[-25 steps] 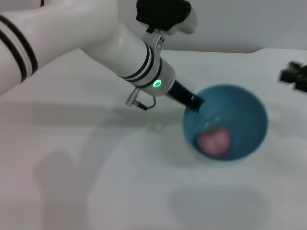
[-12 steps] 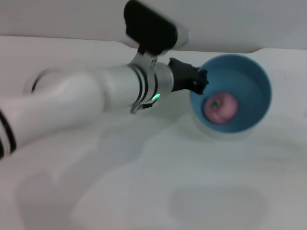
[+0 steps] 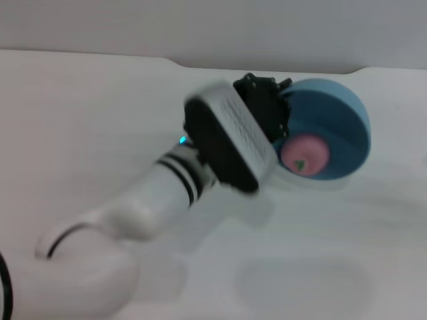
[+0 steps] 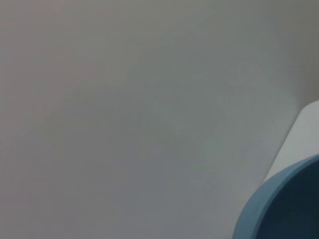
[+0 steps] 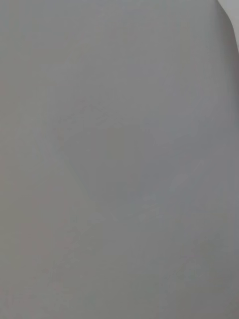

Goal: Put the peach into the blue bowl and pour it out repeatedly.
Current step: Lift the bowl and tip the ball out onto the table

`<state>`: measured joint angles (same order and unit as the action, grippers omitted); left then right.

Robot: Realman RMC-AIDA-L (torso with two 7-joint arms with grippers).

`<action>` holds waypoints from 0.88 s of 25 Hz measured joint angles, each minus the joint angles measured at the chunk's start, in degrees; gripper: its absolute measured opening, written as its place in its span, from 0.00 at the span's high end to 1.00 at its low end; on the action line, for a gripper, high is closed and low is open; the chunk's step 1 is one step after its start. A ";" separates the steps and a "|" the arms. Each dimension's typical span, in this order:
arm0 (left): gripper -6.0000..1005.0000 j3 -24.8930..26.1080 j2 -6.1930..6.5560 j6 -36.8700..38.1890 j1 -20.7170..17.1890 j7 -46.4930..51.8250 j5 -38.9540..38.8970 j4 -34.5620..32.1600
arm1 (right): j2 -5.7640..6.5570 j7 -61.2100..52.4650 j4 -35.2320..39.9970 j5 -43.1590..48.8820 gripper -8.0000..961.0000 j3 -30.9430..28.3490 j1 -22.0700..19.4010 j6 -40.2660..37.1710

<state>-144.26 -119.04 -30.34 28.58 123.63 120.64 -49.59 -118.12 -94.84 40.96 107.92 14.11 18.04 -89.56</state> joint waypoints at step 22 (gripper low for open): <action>0.99 -10.48 -0.05 -12.68 1.86 -25.60 -0.53 4.68 | -0.14 0.37 -1.86 0.00 0.44 -0.37 -0.46 -1.95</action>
<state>-154.74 -119.09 -43.02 30.44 98.03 120.10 -44.91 -118.26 -94.47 39.10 107.93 13.74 17.58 -91.51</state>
